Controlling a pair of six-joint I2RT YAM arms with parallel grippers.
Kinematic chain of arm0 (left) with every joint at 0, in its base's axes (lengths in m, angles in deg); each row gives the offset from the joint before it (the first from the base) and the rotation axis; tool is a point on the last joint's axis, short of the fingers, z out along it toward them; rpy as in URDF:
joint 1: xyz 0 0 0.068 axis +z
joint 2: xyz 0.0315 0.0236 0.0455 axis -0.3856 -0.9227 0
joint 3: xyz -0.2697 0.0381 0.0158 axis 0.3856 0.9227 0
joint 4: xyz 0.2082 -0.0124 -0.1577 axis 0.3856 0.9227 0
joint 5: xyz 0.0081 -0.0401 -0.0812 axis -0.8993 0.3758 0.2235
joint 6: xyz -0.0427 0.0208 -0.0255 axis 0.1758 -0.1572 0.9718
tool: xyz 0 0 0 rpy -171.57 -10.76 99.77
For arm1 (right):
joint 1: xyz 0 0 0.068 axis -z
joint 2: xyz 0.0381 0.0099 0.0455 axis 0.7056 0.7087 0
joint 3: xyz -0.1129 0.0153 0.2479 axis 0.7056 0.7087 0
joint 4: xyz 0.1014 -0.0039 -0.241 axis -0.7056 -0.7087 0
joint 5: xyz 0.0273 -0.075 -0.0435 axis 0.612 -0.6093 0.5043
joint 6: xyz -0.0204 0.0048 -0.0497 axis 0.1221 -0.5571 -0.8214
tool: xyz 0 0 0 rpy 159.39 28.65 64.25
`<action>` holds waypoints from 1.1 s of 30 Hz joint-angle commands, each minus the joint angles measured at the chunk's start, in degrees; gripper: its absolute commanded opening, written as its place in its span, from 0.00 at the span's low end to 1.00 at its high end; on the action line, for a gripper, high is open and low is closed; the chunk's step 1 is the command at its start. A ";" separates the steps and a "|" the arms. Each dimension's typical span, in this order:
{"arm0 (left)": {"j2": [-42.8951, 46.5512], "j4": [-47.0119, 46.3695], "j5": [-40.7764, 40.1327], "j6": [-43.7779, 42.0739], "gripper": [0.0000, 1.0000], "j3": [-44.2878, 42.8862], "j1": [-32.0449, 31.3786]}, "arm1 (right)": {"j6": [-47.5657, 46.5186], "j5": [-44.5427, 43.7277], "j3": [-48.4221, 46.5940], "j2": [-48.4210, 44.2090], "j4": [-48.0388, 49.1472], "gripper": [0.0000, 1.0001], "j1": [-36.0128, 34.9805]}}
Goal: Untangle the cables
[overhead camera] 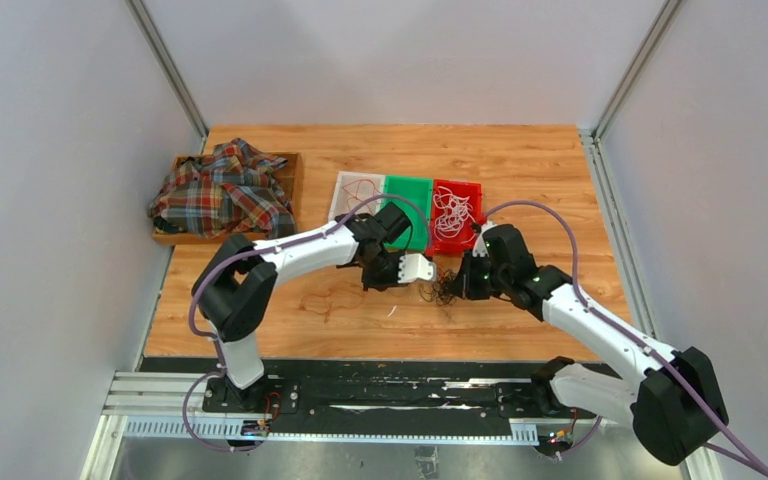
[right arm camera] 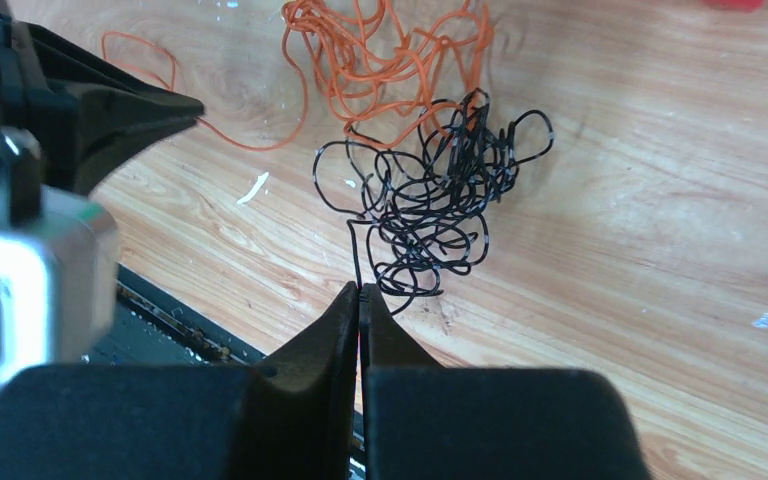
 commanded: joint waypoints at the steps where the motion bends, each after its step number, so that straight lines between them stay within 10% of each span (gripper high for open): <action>1: 7.08 1.35 -2.75 -0.33 0.01 1.90 5.21 | -1.54 -2.35 -1.73 -2.51 -2.72 0.01 2.83; 15: 31.52 18.29 -4.04 -16.13 0.00 2.10 31.53 | -4.39 -8.00 -3.91 -0.83 -7.96 0.01 3.95; 26: 37.13 18.93 -10.91 -17.87 0.00 -0.65 33.64 | -4.61 -17.47 -3.16 -2.59 -11.82 0.01 4.12; 33: 34.92 14.06 -12.44 -19.82 0.00 -4.72 48.75 | -0.35 -21.73 -0.65 -7.34 -12.23 0.01 8.27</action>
